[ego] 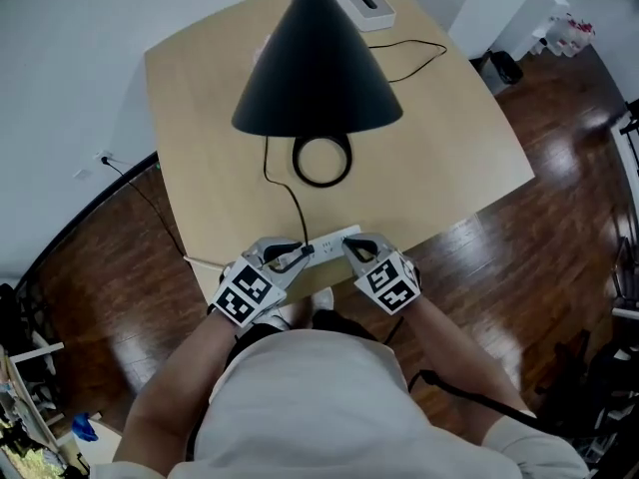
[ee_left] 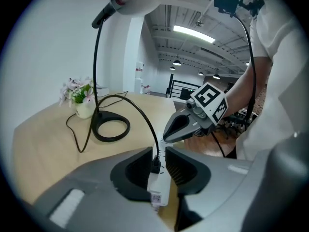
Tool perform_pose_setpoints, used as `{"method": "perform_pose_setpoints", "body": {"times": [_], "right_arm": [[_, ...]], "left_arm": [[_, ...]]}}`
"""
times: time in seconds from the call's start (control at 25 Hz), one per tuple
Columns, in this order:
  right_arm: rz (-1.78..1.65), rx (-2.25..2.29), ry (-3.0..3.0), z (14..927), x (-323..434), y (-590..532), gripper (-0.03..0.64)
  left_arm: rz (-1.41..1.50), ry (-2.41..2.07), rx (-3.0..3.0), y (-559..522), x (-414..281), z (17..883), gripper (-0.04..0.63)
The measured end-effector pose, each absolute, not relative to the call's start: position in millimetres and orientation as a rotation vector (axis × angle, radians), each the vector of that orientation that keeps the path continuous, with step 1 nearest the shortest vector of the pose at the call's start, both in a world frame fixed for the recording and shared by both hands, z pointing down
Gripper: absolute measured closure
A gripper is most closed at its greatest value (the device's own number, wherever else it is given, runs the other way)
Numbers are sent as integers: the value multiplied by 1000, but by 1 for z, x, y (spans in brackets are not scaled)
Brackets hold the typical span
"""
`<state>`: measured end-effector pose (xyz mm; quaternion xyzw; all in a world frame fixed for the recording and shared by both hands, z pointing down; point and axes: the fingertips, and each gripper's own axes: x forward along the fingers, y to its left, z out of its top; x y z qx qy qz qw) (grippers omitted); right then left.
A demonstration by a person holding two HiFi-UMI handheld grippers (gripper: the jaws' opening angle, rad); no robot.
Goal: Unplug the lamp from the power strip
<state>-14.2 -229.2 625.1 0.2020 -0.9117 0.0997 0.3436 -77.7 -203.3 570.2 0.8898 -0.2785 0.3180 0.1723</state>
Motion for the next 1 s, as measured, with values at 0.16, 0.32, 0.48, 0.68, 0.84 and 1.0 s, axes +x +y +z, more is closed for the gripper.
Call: {"method": "perform_pose_setpoints", "body": {"times": [0.16,0.32,0.48,0.68,0.84,1.0], "right_arm": [[255,517,-2383,627,-16,-231,609],[250,515,-2400,626,-16,-231,609],[250,508,-2404,627,-15,-230,609],[254,507,-2412,625,-15,-230,609],[268,514,-2417,625,-14,-229,609],[275,522,-2423,624,-15,-232,609]], "left_arm": [[979,-732,2506,-209,-68,588,503],[1033,-730,2512,-212,-67,596,548],[1056,-730,2523,-213,-67,594,553],[983,-763,2555,-219,-64,572,554],[966,-820,2532,-229,-82,564,554],[962,-908,2453,-245,-109,574,552]]}}
